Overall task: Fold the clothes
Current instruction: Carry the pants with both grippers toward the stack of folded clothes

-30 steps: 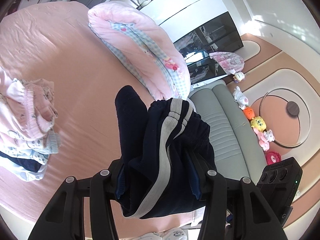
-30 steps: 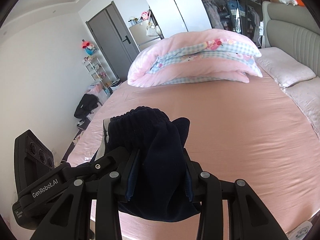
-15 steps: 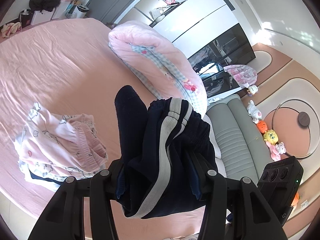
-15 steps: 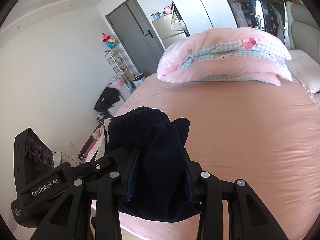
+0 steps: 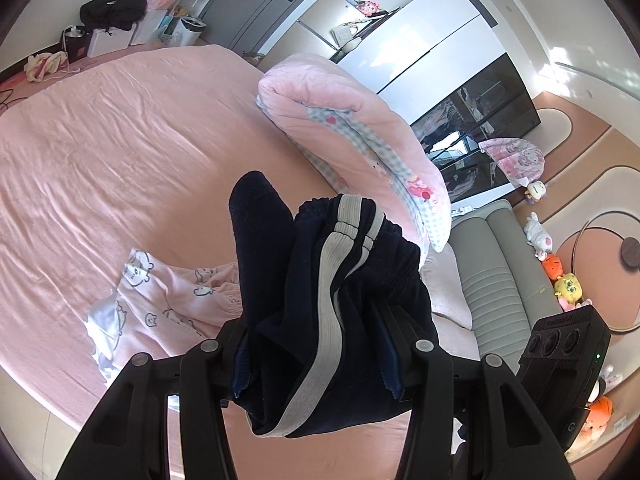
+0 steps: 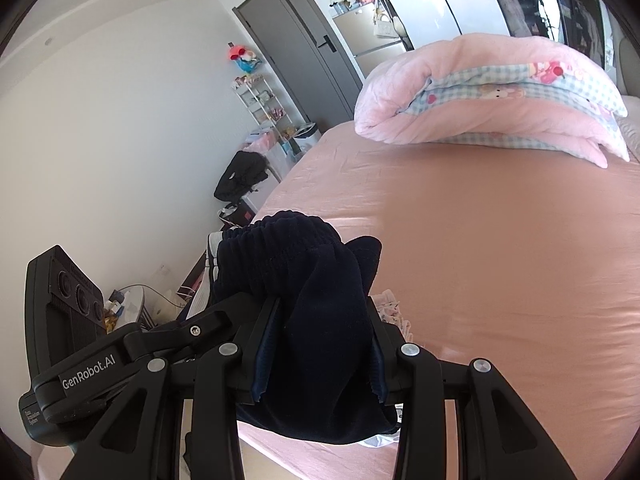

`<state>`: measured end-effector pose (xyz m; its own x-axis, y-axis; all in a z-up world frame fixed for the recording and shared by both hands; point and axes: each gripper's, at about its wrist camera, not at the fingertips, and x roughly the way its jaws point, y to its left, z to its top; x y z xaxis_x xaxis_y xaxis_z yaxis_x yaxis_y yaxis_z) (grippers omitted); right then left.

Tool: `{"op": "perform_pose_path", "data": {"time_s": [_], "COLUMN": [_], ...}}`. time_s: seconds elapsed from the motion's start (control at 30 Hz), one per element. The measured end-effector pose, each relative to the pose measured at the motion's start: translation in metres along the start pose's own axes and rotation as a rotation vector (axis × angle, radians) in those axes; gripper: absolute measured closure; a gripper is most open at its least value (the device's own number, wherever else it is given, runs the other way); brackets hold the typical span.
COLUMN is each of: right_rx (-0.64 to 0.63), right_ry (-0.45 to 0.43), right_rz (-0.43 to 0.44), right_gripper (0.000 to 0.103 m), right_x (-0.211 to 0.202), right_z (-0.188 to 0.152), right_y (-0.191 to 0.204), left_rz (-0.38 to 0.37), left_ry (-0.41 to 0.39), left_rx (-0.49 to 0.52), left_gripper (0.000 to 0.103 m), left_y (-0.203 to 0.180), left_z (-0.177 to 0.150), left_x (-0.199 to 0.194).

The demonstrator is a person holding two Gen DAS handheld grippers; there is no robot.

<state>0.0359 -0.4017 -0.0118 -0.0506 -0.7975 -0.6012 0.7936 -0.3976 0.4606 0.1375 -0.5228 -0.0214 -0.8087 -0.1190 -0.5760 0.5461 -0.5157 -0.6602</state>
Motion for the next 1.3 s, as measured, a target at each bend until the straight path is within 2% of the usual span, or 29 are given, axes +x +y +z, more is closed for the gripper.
{"op": "perform_pose_path", "data": {"time_s": [0.2,0.47,0.67,0.97,1.17,1.3], "right_rx": [-0.026,-0.048,0.001,0.080,0.089,0.061], "right_ry": [0.071,0.101,0.156,0.258,0.288,0.290], "right_rz": [0.033,0.056,0.071,0.084,0.075,0.038], "right_gripper": [0.064,0.064,0.064,0.064,0.064,0.064], "right_x": [0.030,0.048,0.065,0.099,0.112,0.114], "right_z": [-0.003,0.002,0.005,-0.003,-0.009,-0.016], "right_y": [0.015,0.017,-0.004,-0.027,-0.030,-0.033], "left_rz": [0.075,0.090,0.143,0.222,0.176,0.158], "left_ry": [-0.001,-0.001,0.075,0.211,0.255,0.272], "left_rx": [-0.036,-0.056,0.013,0.056,-0.021,-0.056], "left_gripper": [0.054,0.053,0.053,0.051,0.050,0.049], "left_y": [0.025,0.036,0.033,0.051,0.075,0.090], "left_z": [0.010,0.018,0.027,0.028,0.022,0.013], "left_x": [0.000,0.003,0.027,0.058,0.064,0.068]}}
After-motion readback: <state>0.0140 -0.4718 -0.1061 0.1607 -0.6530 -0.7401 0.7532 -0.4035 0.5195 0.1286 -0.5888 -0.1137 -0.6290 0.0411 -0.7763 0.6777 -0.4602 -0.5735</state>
